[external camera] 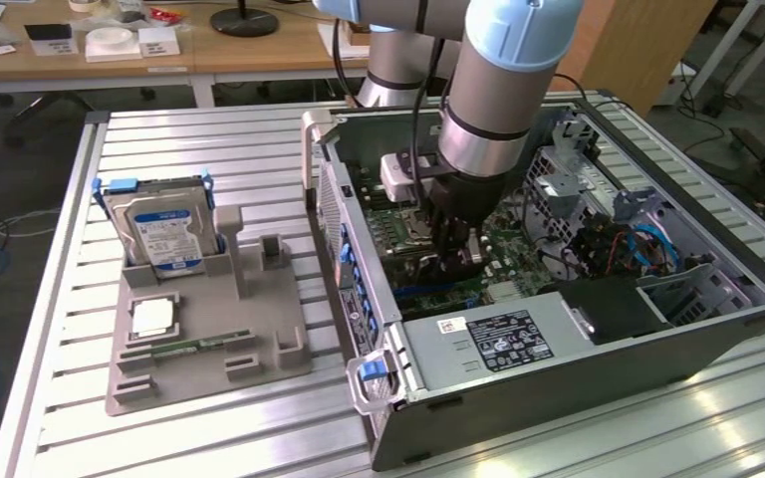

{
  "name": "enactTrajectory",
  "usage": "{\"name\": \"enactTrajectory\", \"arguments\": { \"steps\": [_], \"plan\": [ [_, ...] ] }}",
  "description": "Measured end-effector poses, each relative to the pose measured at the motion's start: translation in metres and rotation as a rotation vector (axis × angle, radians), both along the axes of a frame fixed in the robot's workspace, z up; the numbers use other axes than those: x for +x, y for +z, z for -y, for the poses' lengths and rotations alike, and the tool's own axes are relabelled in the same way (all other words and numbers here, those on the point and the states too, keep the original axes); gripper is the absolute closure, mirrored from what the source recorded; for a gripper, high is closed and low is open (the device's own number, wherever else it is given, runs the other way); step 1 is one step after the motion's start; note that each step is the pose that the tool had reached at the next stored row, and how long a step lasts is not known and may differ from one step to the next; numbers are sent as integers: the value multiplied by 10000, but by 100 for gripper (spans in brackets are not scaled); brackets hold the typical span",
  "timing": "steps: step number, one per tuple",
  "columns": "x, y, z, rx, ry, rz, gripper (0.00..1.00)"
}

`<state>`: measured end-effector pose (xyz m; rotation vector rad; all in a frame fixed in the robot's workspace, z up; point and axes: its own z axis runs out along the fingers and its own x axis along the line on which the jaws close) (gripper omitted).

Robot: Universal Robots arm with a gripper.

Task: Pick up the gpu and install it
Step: 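Insert the gpu into the slot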

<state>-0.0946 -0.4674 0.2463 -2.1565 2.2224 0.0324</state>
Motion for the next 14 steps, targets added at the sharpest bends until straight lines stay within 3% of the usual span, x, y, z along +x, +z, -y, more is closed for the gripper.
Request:
{"name": "enactTrajectory", "arguments": {
  "steps": [14],
  "plan": [
    [-5, -19, 0, -1, 0, 1, 73]
  ]
}}
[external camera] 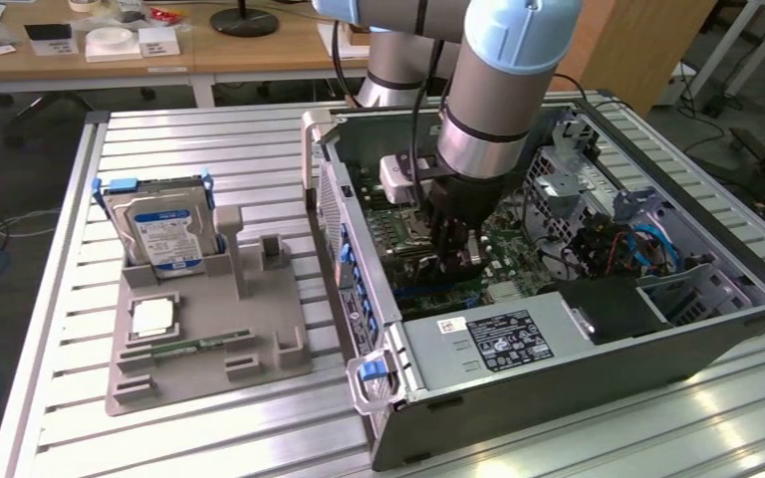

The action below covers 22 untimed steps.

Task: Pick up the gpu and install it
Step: 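Insert the gpu into the slot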

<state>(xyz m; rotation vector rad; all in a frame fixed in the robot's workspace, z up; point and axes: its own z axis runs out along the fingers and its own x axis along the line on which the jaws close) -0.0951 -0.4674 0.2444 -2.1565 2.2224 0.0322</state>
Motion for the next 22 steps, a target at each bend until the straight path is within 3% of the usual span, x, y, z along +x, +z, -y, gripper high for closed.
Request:
{"name": "enactTrajectory", "arguments": {
  "steps": [22],
  "plan": [
    [0, -48, -12, 14, 1, -2, 73]
  ]
}}
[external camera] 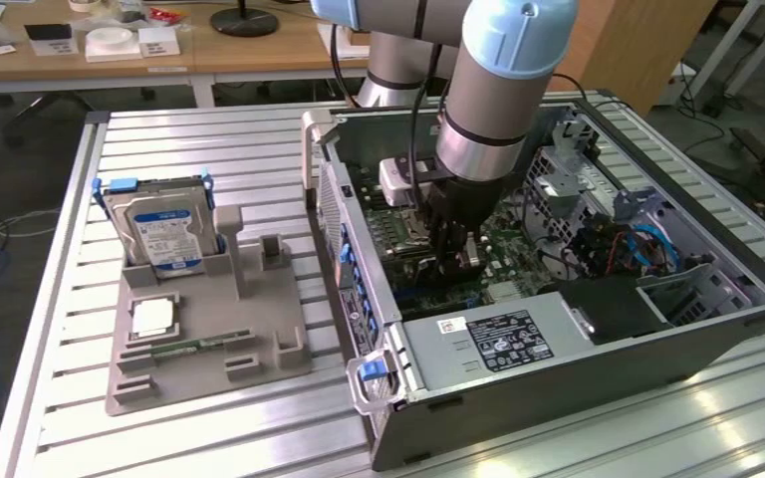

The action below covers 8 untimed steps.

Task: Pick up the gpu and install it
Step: 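Insert the gpu into the slot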

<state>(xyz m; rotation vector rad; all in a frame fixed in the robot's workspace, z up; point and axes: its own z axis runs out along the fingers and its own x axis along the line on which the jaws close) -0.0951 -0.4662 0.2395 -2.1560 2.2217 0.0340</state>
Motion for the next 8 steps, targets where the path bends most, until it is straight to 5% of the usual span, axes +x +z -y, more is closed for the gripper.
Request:
{"name": "enactTrajectory", "arguments": {
  "steps": [8],
  "plan": [
    [-3, -9, 0, 0, -2, 0, 73]
  ]
}}
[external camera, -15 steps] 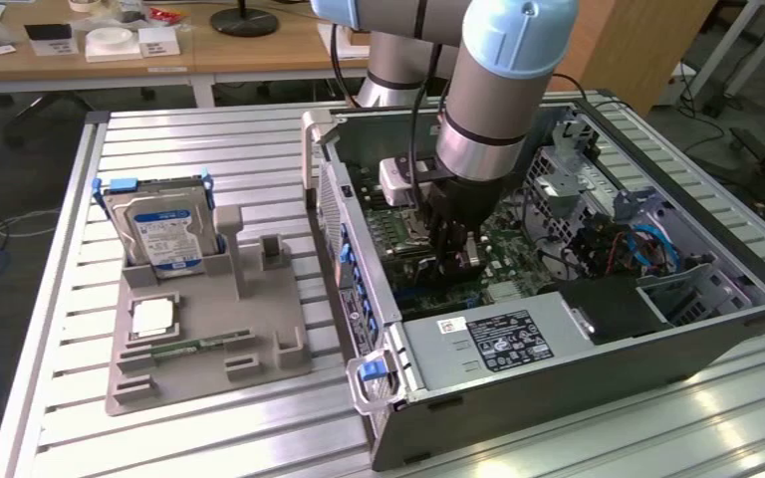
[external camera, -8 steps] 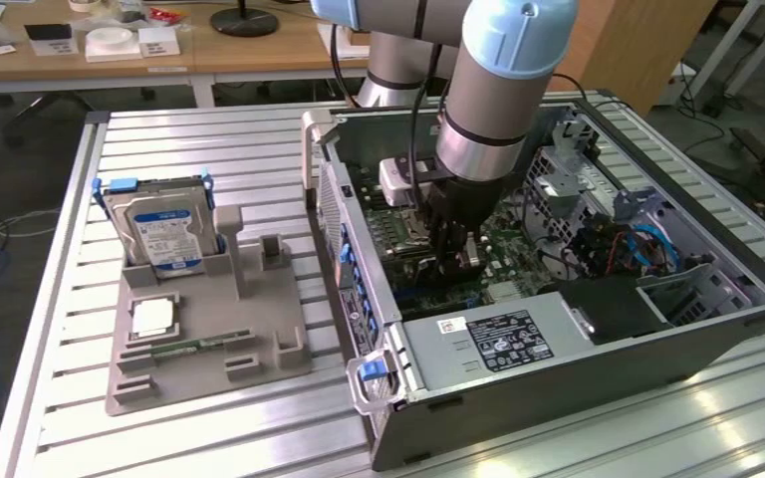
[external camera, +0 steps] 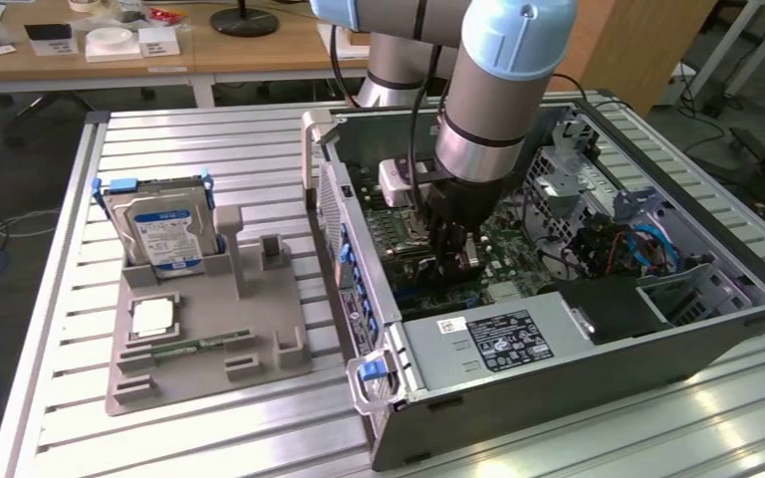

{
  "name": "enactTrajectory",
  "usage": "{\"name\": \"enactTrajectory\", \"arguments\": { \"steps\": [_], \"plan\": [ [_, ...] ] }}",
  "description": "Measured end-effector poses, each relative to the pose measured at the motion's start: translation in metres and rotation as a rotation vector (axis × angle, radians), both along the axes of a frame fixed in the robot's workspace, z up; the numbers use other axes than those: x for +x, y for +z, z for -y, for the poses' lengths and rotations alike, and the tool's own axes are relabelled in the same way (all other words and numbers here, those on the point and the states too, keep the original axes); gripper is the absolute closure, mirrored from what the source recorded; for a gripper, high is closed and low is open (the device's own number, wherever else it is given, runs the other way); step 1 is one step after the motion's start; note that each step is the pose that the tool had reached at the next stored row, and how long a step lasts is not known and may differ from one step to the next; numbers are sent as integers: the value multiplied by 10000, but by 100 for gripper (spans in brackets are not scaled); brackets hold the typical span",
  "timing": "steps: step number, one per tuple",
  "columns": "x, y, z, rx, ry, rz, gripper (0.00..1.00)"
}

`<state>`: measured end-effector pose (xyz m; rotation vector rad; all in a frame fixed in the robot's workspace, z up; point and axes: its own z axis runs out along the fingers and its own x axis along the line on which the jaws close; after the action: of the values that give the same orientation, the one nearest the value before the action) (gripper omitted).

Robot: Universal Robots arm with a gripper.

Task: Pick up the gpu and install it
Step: 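Insert the gpu into the slot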

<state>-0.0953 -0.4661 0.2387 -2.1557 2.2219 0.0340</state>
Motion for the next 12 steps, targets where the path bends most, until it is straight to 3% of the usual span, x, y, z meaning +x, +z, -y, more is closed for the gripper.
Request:
{"name": "enactTrajectory", "arguments": {
  "steps": [11, 12],
  "plan": [
    [-1, -5, -2, 10, -3, 5, 72],
    [-1, -1, -1, 2, -2, 1, 65]
  ]
}}
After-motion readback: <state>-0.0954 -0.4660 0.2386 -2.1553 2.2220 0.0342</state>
